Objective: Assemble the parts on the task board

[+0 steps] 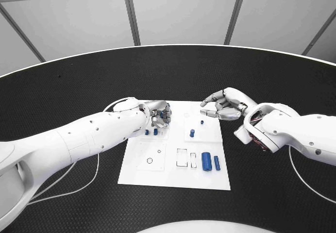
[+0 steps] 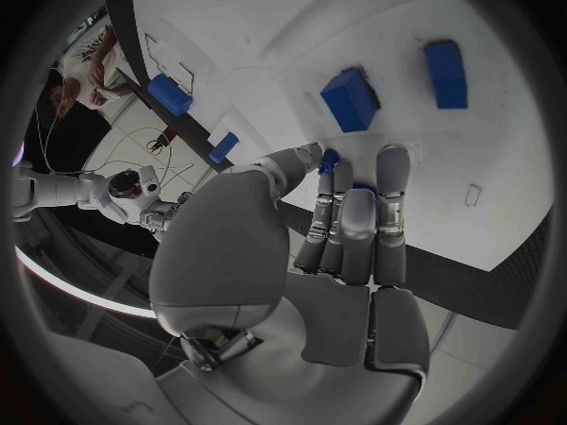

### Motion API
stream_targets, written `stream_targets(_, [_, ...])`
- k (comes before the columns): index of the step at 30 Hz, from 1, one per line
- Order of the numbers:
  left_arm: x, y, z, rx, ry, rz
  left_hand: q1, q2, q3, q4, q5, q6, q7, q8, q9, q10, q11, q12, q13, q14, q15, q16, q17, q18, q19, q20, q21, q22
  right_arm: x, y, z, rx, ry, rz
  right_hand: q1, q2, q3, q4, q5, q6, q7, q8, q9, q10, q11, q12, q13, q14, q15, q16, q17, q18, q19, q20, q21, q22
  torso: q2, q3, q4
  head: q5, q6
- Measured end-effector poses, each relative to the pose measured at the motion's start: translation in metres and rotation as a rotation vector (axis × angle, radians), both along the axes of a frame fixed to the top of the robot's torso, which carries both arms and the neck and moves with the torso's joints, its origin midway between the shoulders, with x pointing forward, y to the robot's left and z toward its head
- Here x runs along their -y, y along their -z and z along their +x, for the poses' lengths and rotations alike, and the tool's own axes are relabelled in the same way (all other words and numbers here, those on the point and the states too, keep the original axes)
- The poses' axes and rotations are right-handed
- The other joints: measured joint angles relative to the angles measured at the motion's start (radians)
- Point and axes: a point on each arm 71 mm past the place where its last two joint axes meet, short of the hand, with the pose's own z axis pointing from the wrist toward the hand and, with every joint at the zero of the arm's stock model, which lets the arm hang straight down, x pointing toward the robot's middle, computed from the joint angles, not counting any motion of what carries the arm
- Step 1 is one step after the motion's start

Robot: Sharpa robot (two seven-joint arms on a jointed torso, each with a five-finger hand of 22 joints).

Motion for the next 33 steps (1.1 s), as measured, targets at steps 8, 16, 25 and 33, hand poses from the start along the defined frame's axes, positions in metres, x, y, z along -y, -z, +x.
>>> stream_targets(8, [-0.0013,0.0014,0.0007,-0.012,-0.006,0.013,0.009,0.026,0.021,-0.007,-0.004,0.018,-0.003,0.0,-0.004,0.009,-0.005,-0.007,-0.008,0.007,0.0,0.008,0.005,0.015,0.006,0.0,0.022,0.025,-0.0005,0.0002,0.0004,-0.001,-0.001,0.0,0.0,0.0,0.0,0.0,0.0,0.0,0.0,0.0,-0.001,0.002,-0.003,0.0,0.0,0.0,0.0,0.0,0.0,0.0,0.0,0.0,0.0,0.0,0.0,-0.0006,0.0012,-0.002,-0.002])
stream_targets(16, [-0.0013,0.0017,0.001,-0.014,-0.005,0.014,0.022,0.047,0.048,-0.02,-0.004,0.029,-0.004,-0.004,-0.009,0.02,-0.008,-0.014,-0.015,0.01,-0.003,0.012,0.004,0.019,0.009,-0.003,0.039,0.046,-0.0006,0.0003,0.0006,-0.001,-0.002,-0.001,0.0,0.0,0.0,0.0,0.0,0.0,0.0,0.0,-0.001,-0.001,-0.006,0.0,0.001,0.0,0.0,0.0,0.0,0.0,0.0,0.0,0.0,0.0,0.0,-0.0011,0.0009,-0.002,-0.003])
stream_targets(25, [-0.0001,0.0006,0.0007,-0.001,0.004,-0.001,0.035,0.071,0.084,-0.045,-0.013,0.059,-0.008,-0.011,-0.015,0.045,-0.015,-0.023,-0.028,0.016,-0.009,0.019,-0.005,0.015,0.031,-0.006,0.076,0.097,-0.0008,0.0003,0.0008,-0.001,-0.002,-0.001,0.0,0.0,0.0,0.0,0.0,0.0,0.0,0.0,-0.001,-0.001,-0.006,0.0,0.001,0.0,0.0,0.0,0.0,0.0,0.0,0.0,0.0,0.0,0.0,-0.0012,0.0012,-0.001,-0.003])
stream_targets(33, [-0.0029,-0.0004,-0.0002,0.006,0.002,-0.013,0.035,0.071,0.089,-0.05,-0.013,0.064,-0.011,-0.012,-0.017,0.052,-0.015,-0.037,-0.035,0.016,-0.009,0.019,-0.007,0.014,0.034,-0.01,0.081,0.109,-0.0003,0.0004,0.0009,-0.001,-0.001,-0.001,0.0,0.0,0.0,0.0,0.0,0.0,0.0,0.0,-0.001,-0.001,-0.006,0.0,0.001,0.0,0.0,0.0,0.0,0.0,0.0,0.0,0.0,0.0,0.0,-0.0017,0.0021,0.0,-0.002])
